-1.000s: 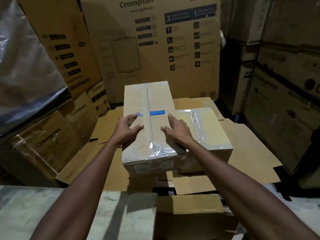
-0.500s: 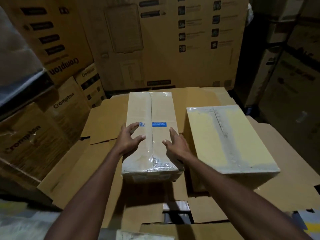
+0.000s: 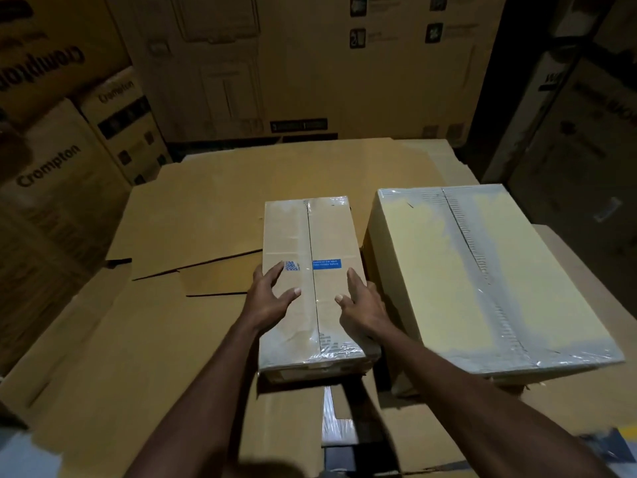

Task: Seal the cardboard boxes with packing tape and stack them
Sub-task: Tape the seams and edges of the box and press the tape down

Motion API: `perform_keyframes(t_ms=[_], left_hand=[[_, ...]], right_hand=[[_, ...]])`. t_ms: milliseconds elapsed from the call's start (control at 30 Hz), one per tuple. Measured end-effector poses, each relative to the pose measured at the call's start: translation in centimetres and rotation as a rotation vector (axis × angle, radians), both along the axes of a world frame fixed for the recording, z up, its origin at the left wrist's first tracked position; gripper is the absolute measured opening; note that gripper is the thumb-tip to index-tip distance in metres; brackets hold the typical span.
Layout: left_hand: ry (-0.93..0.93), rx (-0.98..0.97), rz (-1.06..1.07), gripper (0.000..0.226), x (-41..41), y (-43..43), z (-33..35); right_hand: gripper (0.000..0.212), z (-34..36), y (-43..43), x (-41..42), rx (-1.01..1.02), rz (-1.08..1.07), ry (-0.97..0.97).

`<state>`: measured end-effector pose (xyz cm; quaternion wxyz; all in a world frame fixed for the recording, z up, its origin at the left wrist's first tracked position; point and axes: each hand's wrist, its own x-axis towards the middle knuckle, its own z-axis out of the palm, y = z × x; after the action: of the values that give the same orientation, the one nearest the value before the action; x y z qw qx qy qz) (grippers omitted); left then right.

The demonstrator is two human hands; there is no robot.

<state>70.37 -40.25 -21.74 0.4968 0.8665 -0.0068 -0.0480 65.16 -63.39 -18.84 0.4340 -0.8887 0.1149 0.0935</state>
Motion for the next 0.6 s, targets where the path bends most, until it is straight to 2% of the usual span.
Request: perform_keyframes(t_ms=[167, 333, 433, 533, 600], left_hand=[[0.050, 0.107, -0.008, 0.088, -0.5, -0.1, -3.0], [0.076, 0.414, -0.054, 0.071, -1.7, -0.7, -1.9], [0.071, 0.598, -0.063, 0.070, -2.3, -1.5, -0.3], [-0.004, 0.725, -0.034, 0.060, -3.8, -2.7, 1.9], [-0.080, 0.709, 0.033, 0.050, -5.3, -4.0, 3.6]], right_hand=[[0.069, -2.3, 0.2, 0.0, -0.055, 0.038, 0.049], [0.069, -2.6, 0.3, 0.1, -0.177, 0.094, 0.084], [0.066, -1.5, 0.3, 0.0, -0.317, 0.117, 0.112], [0.057, 1.0, 0.0, -1.4, -0.417, 0.142, 0.022], [0.049, 3.0, -0.5, -2.6, -0.416, 0.146, -0.060]])
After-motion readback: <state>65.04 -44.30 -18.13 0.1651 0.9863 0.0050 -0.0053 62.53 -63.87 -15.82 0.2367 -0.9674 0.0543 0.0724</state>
